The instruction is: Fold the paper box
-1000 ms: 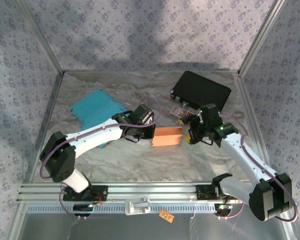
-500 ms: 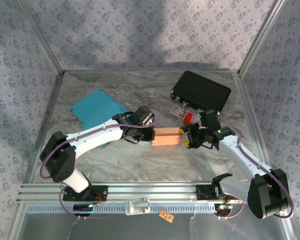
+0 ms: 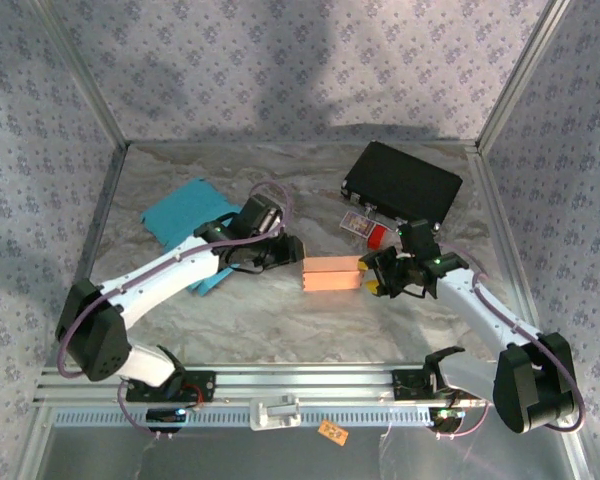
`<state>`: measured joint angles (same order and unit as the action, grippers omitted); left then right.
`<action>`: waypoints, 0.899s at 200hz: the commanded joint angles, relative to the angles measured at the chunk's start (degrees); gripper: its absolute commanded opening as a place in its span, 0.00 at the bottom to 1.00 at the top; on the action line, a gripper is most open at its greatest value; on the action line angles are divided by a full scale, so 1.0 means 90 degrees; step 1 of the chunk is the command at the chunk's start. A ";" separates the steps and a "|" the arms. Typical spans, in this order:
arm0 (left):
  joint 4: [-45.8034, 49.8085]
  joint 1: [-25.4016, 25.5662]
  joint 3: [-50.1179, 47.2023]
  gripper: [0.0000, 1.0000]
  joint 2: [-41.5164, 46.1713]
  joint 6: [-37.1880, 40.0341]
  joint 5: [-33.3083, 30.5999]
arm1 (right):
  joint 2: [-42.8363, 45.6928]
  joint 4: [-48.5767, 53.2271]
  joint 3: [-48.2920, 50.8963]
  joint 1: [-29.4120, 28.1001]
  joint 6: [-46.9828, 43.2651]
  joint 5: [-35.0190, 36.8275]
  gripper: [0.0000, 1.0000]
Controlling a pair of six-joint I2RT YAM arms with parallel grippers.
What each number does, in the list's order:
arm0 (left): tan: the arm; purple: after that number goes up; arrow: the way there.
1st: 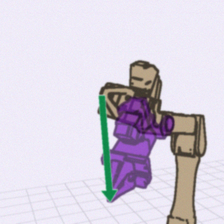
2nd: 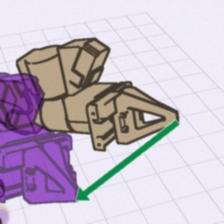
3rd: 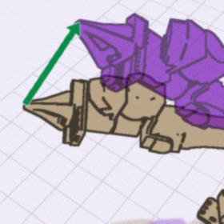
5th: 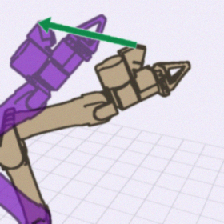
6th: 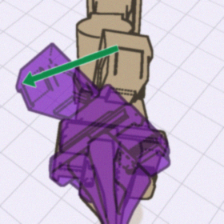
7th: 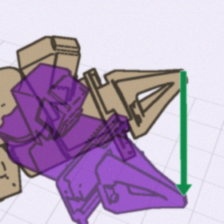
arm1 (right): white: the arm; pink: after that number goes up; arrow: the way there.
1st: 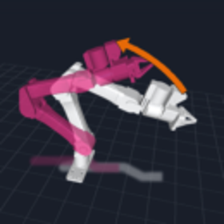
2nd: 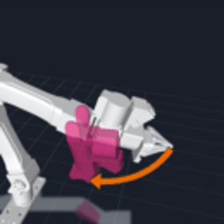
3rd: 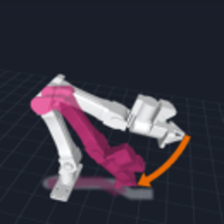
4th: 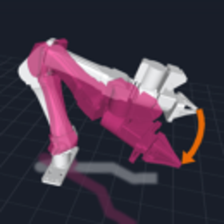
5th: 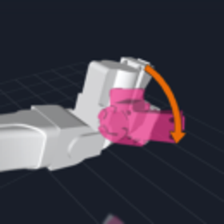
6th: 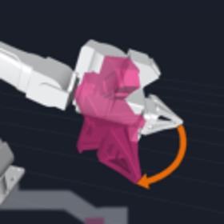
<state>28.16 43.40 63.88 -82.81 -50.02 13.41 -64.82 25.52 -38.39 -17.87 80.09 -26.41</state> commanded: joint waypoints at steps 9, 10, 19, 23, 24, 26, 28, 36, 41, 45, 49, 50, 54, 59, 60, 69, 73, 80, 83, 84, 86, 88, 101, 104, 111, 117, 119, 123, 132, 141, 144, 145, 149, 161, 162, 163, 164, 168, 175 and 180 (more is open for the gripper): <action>-0.0429 -0.0046 -0.0094 0.38 -0.0512 -0.0243 0.0701 | -0.0200 0.0656 0.0048 0.0029 -0.0135 0.0169 0.48; -0.0451 -0.0041 -0.0095 0.38 -0.0529 -0.0243 0.0714 | -0.0205 0.0658 0.0048 0.0026 -0.0135 0.0163 0.48; -0.0551 -0.0039 -0.0105 0.38 -0.0640 -0.0260 0.0816 | -0.0211 0.0672 0.0034 0.0023 -0.0151 0.0169 0.48; -0.0577 -0.0038 -0.0103 0.37 -0.0696 -0.0254 0.0843 | -0.0212 0.0675 0.0028 0.0022 -0.0150 0.0164 0.48; -0.0579 -0.0042 -0.0099 0.37 -0.0704 -0.0253 0.0848 | -0.0216 0.0678 0.0033 0.0027 -0.0150 0.0167 0.48; -0.0587 -0.0038 -0.0101 0.37 -0.0722 -0.0248 0.0857 | -0.0214 0.0682 0.0029 0.0029 -0.0150 0.0170 0.48; -0.0597 -0.0040 -0.0097 0.37 -0.0739 -0.0244 0.0857 | -0.0211 0.0693 0.0030 0.0024 -0.0158 0.0176 0.48; -0.0614 -0.0033 -0.0119 0.37 -0.0787 -0.0234 0.0864 | -0.0210 0.0690 0.0034 0.0023 -0.0150 0.0171 0.48; -0.0628 -0.0028 -0.0147 0.36 -0.0806 -0.0226 0.0876 | -0.0220 0.0690 0.0028 0.0024 -0.0155 0.0171 0.48; -0.0634 -0.0035 -0.0182 0.35 -0.0818 -0.0225 0.0878 | -0.0220 0.0703 0.0027 0.0023 -0.0155 0.0174 0.48; -0.0644 -0.0038 -0.0219 0.34 -0.0829 -0.0224 0.0872 | -0.0220 0.0700 0.0027 0.0022 -0.0160 0.0180 0.48; -0.0646 -0.0037 -0.0230 0.34 -0.0829 -0.0224 0.0873 | -0.0220 0.0705 0.0027 0.0022 -0.0159 0.0180 0.48; -0.0670 -0.0041 -0.0280 0.33 -0.0826 -0.0231 0.0881 | -0.0220 0.0711 0.0028 0.0026 -0.0163 0.0181 0.48; -0.0711 -0.0033 -0.0350 0.31 -0.0822 -0.0243 0.0877 | -0.0220 0.0719 0.0035 0.0023 -0.0163 0.0181 0.48; -0.0714 -0.0030 -0.0364 0.30 -0.0825 -0.0243 0.0880 | -0.0220 0.0724 0.0031 0.0023 -0.0161 0.0181 0.48; -0.0777 -0.0027 -0.0480 0.26 -0.0809 -0.0253 0.0900 | -0.0225 0.0720 0.0027 0.0024 -0.0169 0.0181 0.48; -0.0792 -0.0027 -0.0525 0.25 -0.0816 -0.0253 0.0914 | -0.0220 0.0722 0.0029 0.0024 -0.0169 0.0192 0.48; -0.0831 -0.0019 -0.0609 0.22 -0.0800 -0.0254 0.0921 | -0.0220 0.0741 0.0018 0.0023 -0.0167 0.0203 0.48; -0.0847 -0.0019 -0.0641 0.22 -0.0802 -0.0253 0.0921 | -0.0225 0.0748 0.0018 0.0025 -0.0163 0.0209 0.48; -0.0851 -0.0018 -0.0656 0.21 -0.0801 -0.0253 0.0922 | -0.0222 0.0753 0.0018 0.0024 -0.0161 0.0210 0.48; -0.0865 -0.0012 -0.0685 0.21 -0.0795 -0.0243 0.0915 | -0.0221 0.0750 0.0018 0.0020 -0.0160 0.0210 0.48; -0.0864 -0.0009 -0.0702 0.20 -0.0793 -0.0243 0.0915 | -0.0223 0.0749 0.0010 0.0015 -0.0167 0.0210 0.48; -0.0873 0.0012 -0.0791 0.19 -0.0799 -0.0210 0.0908 | -0.0206 0.0786 -0.0031 0.0013 -0.0181 0.0251 0.47; -0.0882 0.0017 -0.0813 0.19 -0.0799 -0.0210 0.0903 | -0.0210 0.0801 -0.0038 0.0013 -0.0186 0.0250 0.48; -0.0896 0.0034 -0.0839 0.18 -0.0796 -0.0190 0.0905 | -0.0201 0.0816 -0.0068 0.0013 -0.0180 0.0266 0.48; -0.0886 0.0058 -0.0855 0.18 -0.0790 -0.0176 0.0890 | -0.0193 0.0817 -0.0094 0.0019 -0.0180 0.0269 0.48; -0.0884 0.0060 -0.0857 0.17 -0.0790 -0.0175 0.0887 | -0.0194 0.0824 -0.0098 0.0019 -0.0179 0.0274 0.48; -0.0883 0.0075 -0.0866 0.17 -0.0790 -0.0166 0.0888 | -0.0191 0.0839 -0.0124 0.0018 -0.0174 0.0292 0.48; -0.0864 0.0092 -0.0867 0.17 -0.0780 -0.0139 0.0867 | -0.0173 0.0836 -0.0169 0.0004 -0.0175 0.0310 0.48; -0.0847 0.0111 -0.0867 0.16 -0.0775 -0.0121 0.0845 | -0.0154 0.0867 -0.0228 -0.0006 -0.0188 0.0327 0.48; -0.0837 0.0117 -0.0867 0.16 -0.0771 -0.0117 0.0842 | -0.0152 0.0887 -0.0262 -0.0007 -0.0188 0.0342 0.48; -0.0836 0.0123 -0.0862 0.16 -0.0770 -0.0116 0.0833 | -0.0147 0.0891 -0.0274 -0.0012 -0.0193 0.0340 0.48; -0.0838 0.0129 -0.0867 0.16 -0.0763 -0.0116 0.0825 | -0.0128 0.0904 -0.0301 -0.0014 -0.0182 0.0354 0.48; -0.0809 0.0158 -0.0854 0.16 -0.0734 -0.0070 0.0766 | -0.0031 0.0918 -0.0454 -0.0047 -0.0198 0.0406 0.49; -0.0807 0.0163 -0.0846 0.16 -0.0728 -0.0064 0.0761 | -0.0023 0.0926 -0.0472 -0.0051 -0.0203 0.0416 0.49; -0.0806 0.0166 -0.0842 0.16 -0.0729 -0.0061 0.0754 | -0.0014 0.0935 -0.0486 -0.0054 -0.0201 0.0425 0.49; -0.0801 0.0162 -0.0840 0.16 -0.0725 -0.0054 0.0750 | -0.0005 0.0944 -0.0508 -0.0064 -0.0204 0.0435 0.49; -0.0788 0.0177 -0.0829 0.16 -0.0713 -0.0035 0.0719 | 0.0034 0.0960 -0.0571 -0.0083 -0.0213 0.0473 0.50; -0.0760 0.0205 -0.0805 0.16 -0.0697 0.0016 0.0660 | 0.0105 0.1083 -0.0715 -0.0122 -0.0225 0.0556 0.52; -0.0754 0.0223 -0.0797 0.16 -0.0685 0.0035 0.0644 | 0.0151 0.1176 -0.0797 -0.0159 -0.0200 0.0605 0.54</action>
<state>17.06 44.12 57.91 -88.92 -51.72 21.30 -65.28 30.48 -41.50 -18.22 78.94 -24.16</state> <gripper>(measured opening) 0.161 0.510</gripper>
